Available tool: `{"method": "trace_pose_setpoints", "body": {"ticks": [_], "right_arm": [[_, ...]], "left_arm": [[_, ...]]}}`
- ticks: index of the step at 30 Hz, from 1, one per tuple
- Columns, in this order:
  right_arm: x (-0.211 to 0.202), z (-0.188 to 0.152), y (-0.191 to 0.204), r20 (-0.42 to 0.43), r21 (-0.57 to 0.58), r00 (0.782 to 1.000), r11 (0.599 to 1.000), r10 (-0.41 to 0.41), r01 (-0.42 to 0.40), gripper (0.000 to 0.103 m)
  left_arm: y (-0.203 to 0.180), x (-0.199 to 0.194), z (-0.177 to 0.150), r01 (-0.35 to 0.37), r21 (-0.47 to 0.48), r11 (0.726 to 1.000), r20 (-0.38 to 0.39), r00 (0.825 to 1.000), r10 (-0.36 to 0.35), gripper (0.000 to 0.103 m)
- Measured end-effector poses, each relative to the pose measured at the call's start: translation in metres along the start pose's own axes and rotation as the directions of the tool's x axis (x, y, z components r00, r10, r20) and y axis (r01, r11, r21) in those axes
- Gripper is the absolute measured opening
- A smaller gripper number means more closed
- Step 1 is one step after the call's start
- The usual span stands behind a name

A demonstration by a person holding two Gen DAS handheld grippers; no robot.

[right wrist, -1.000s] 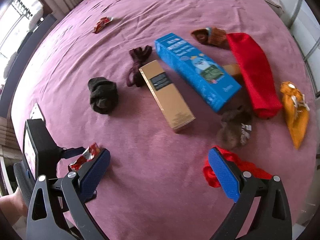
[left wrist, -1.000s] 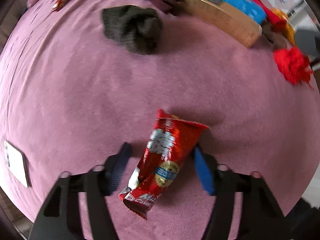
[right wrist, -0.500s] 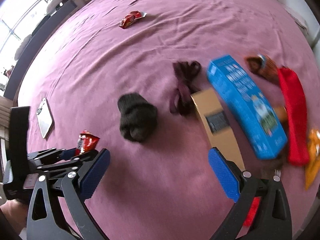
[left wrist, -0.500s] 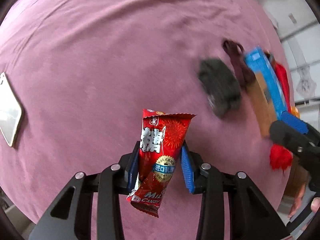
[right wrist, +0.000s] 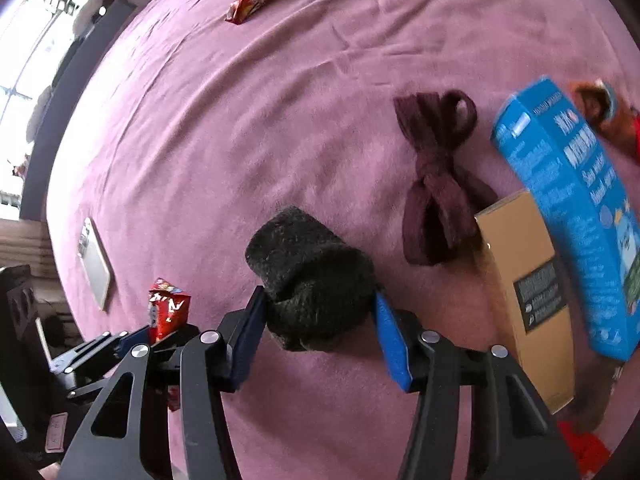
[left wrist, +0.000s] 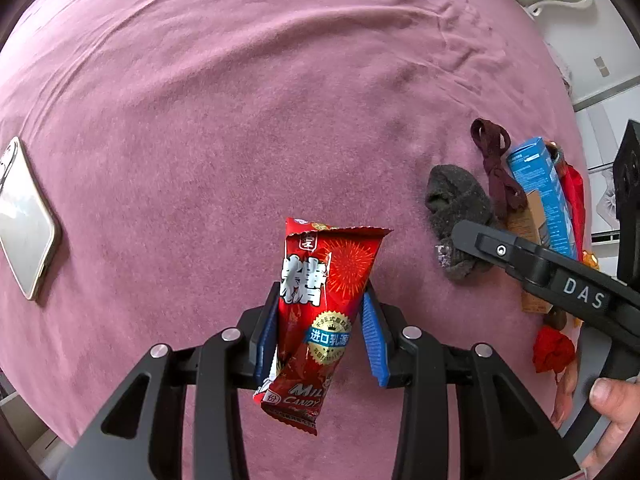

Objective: Collect trash
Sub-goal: 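Grasp the red candy wrapper with the left tool while the right tool grasps the black sock, then carry both items over the yellow bin and open both tools to drop them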

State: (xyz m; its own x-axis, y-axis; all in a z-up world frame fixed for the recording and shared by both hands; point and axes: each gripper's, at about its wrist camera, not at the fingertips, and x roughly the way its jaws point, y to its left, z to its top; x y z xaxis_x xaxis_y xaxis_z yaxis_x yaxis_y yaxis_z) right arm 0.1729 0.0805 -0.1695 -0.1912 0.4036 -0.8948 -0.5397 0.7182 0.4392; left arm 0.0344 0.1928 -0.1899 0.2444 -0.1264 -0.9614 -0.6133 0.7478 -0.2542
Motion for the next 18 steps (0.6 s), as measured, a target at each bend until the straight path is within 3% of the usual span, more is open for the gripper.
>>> {"method": "trace_pose_setpoints", "body": {"ticks": [9,18], "right_arm": [[-0.058,-0.047,-0.041,0.041,0.059,0.994,0.993,0.098,-0.101,0.049],[-0.132,-0.134,-0.125,0.142,0.221,0.987,0.970,0.068,-0.098,0.049]], "left_arm": [[-0.045,-0.006,-0.016,0.010,0.071,0.997,-0.027,1.000,-0.008,0.038],[-0.157,-0.015,-0.066,0.087,0.231,0.969,-0.084,0.994,-0.069,0.038]]}}
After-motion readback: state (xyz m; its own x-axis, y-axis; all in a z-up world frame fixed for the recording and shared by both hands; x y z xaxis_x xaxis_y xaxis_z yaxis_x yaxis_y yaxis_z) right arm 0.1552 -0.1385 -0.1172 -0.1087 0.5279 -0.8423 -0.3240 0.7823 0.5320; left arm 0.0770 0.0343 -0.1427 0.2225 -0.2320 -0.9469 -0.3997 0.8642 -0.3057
